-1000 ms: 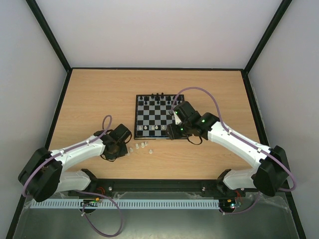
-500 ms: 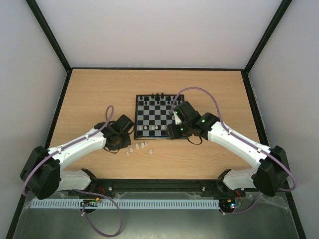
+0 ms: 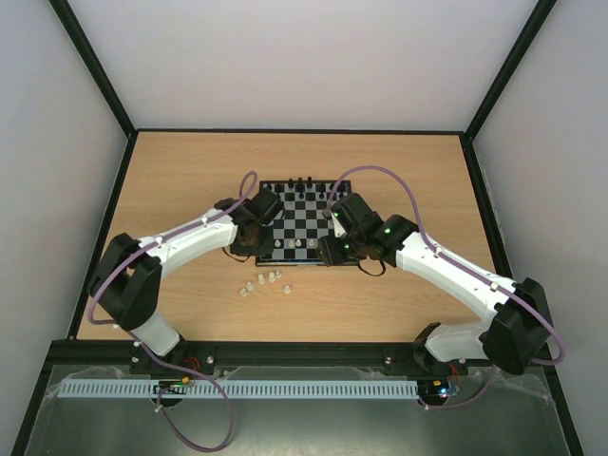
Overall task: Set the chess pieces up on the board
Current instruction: Place the chess piece on the chessboard.
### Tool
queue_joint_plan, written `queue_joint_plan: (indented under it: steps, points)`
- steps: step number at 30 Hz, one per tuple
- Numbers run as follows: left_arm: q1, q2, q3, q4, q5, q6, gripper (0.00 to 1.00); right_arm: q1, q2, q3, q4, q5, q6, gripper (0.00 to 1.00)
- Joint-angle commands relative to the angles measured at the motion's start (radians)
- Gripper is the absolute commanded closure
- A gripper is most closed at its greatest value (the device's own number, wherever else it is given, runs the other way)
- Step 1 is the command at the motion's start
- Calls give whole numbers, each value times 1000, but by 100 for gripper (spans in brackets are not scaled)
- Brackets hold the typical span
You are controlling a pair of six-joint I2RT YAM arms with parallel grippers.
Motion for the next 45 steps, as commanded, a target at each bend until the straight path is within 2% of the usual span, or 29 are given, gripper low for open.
queue_joint_plan:
  steps: [1, 14, 39, 43, 45]
  points:
    - [-1, 50, 42, -16, 35, 67, 90, 8, -10, -4, -29, 17, -9, 49]
    - [-17, 144, 92, 20, 43, 87, 89, 7, -10, -10, -25, 12, -9, 49]
    - [-24, 213, 105, 39, 1, 99, 85, 7, -15, -24, -21, 5, -10, 49]
    - [-24, 216, 105, 45, -4, 99, 80, 8, -16, -25, -19, 4, -9, 49]
    - [-23, 213, 110, 44, -8, 98, 74, 7, -14, -25, -20, 7, -9, 49]
